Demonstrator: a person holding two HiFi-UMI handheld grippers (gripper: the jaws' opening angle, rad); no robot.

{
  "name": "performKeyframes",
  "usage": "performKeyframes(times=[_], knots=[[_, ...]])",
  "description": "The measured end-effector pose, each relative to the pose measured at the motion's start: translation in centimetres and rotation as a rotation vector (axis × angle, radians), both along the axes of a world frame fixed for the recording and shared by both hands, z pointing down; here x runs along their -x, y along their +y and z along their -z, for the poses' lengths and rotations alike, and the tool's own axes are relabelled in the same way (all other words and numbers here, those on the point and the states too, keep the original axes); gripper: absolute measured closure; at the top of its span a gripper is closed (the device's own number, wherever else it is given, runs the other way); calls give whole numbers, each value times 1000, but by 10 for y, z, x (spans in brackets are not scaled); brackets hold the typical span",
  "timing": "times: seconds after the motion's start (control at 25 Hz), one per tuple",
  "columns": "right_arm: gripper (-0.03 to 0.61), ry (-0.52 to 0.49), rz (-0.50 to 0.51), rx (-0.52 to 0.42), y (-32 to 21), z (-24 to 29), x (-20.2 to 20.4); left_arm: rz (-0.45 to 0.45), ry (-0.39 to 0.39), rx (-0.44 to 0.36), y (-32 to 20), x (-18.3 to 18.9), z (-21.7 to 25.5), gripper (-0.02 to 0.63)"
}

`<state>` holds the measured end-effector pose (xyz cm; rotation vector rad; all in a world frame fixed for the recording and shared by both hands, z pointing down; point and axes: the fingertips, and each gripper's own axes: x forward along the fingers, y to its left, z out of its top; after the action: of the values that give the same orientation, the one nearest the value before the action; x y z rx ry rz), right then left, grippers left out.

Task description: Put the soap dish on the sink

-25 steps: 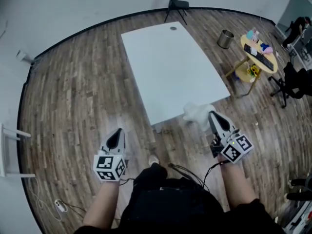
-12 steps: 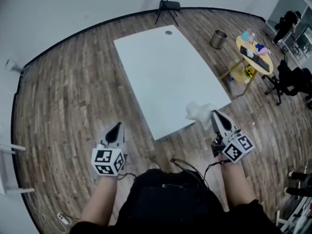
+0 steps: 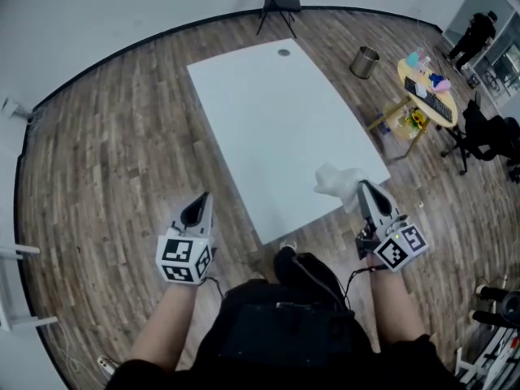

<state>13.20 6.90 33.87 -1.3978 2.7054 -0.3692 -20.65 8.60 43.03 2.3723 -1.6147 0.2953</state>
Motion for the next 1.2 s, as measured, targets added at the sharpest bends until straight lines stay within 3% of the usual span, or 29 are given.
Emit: performKeyframes(times=[0.56,1.2], knots=[[554,-39,106,24,-116,-19,19,113,-40,27,-70,19,-1,624],[554,-87,212,82,-226,-39,-4,189,-83,45,-157,-26,15,624]])
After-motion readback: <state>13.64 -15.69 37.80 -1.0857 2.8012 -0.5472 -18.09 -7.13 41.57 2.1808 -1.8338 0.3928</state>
